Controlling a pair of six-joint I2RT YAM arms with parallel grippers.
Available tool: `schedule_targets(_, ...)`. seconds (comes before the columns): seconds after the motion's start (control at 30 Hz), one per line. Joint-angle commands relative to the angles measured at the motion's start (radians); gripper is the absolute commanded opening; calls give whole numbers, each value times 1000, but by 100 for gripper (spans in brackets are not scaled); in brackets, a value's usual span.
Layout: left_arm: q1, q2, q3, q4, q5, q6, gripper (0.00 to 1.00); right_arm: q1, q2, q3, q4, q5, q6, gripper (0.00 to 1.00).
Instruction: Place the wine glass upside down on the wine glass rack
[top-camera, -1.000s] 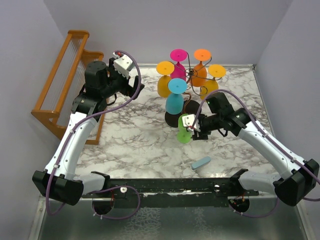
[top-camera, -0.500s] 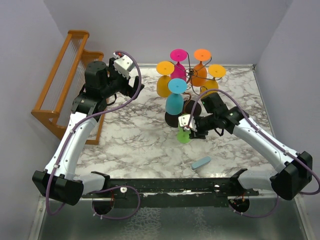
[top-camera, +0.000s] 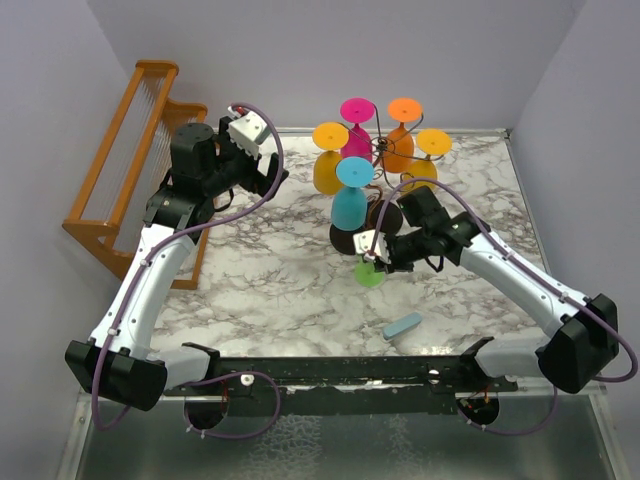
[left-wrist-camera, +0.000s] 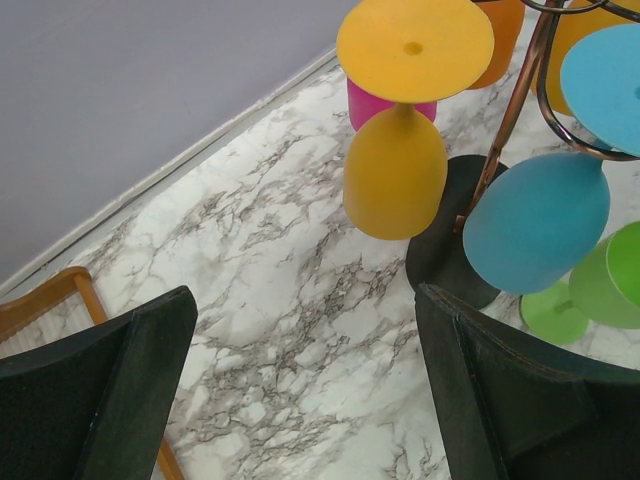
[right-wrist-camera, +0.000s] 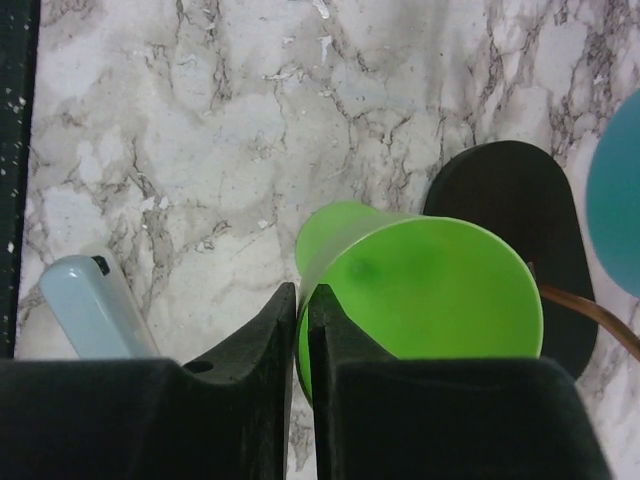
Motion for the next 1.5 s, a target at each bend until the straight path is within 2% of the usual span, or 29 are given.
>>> schedule_targets(0.0,6,-16,-4,33,-8,9,93,5,15,33,-50,-100,-12,5)
schedule_targets(0.07,6,-16,-4,41,-8,10,93,6,24,51,-72,-188,-28,1)
schedule_targets(0.37,12,-15,-41,44,-54,35,94,7,102,225,-194,-582,-131,1)
schedule_targets(0.53,13,-16,-55,45,-75,23,93,7,104,316,-202,-709,-128,1)
schedule_targets(0.63,16,-19,-59,49,-78,20,93,7,66,333,-135,-747,-78,1)
schedule_targets(0.73,18,-15,-57,51,-84,23,93,7,16,317,-58,-745,-24,1)
schedule_targets(0.87,18,-10,-54,57,-68,10,93,7,3,361,-64,-730,3,1)
schedule_targets(1.0,18,-10,-45,56,-39,-19,93,7,-33,395,-20,-703,97,1)
schedule_targets(1.23,19,-8,9,50,40,-126,93,7,-102,468,84,-584,279,1)
schedule_targets(1.47,19,-2,90,60,62,-226,89,7,-150,527,130,-433,355,1)
